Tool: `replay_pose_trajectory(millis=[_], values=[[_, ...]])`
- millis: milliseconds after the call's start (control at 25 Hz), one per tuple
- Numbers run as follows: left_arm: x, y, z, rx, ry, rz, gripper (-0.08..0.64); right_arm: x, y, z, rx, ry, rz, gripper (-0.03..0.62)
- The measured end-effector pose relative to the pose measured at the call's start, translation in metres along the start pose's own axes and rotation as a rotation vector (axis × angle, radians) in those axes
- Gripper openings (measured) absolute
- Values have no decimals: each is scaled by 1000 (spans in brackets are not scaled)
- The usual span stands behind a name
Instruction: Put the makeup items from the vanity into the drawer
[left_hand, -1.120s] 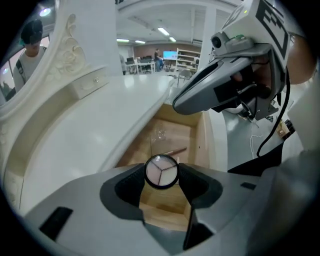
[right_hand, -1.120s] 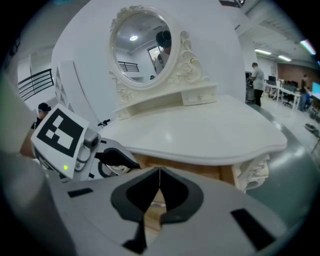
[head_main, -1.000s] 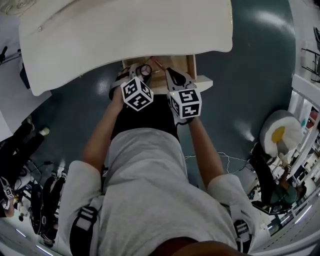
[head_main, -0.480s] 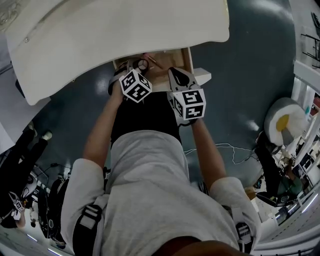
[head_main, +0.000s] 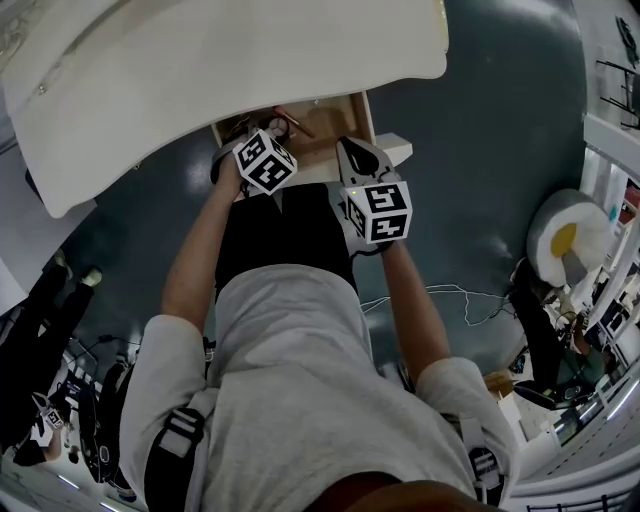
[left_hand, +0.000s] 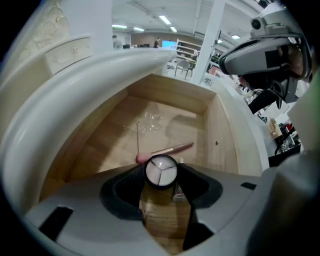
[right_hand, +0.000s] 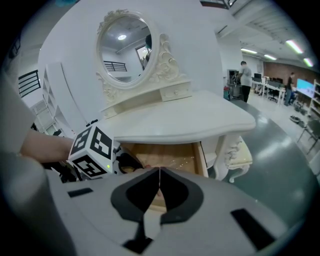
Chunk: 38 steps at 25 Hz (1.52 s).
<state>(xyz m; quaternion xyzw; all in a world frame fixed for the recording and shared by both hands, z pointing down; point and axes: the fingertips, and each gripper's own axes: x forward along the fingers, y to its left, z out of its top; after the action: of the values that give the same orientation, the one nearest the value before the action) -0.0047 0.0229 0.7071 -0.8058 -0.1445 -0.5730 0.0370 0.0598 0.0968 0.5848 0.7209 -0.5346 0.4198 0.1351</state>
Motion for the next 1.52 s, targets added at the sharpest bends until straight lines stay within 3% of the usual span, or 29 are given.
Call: replay_pose_trajectory(millis=[600,760,880,1040,1080,1120,1160,1240,1280,1360,1520], values=[[9,0,-3,34,55,-15,213,-5,0,1,29,-10,-31,15],[-13,-3,6,2,23,14,213,-16,2,10,41,-20,-52,15],[-32,-3,15,-48,-25,84,213,-19,3,7,64,-40,-41,15],[-74,2,31,-149,-142,213,207,-16,20,15,-4,-55,36,15],[-89,3,34,-202,-203,249,168,-18,27,21,-40,-65,51,15],[-107,4,38,-274,-278,285,62,-21,32,28,-78,-79,64,15],[-123,3,40,-359,-355,317,23,-25,37,35,-112,-96,75,15],[-152,-4,40,-504,-471,376,23,-36,40,47,-161,-133,97,15],[-163,-10,41,-541,-505,409,21,-43,40,51,-174,-151,106,15],[-181,-24,44,-563,-553,468,21,-56,39,56,-192,-182,118,15],[-212,-49,53,-617,-679,510,21,-79,43,61,-222,-243,117,15]])
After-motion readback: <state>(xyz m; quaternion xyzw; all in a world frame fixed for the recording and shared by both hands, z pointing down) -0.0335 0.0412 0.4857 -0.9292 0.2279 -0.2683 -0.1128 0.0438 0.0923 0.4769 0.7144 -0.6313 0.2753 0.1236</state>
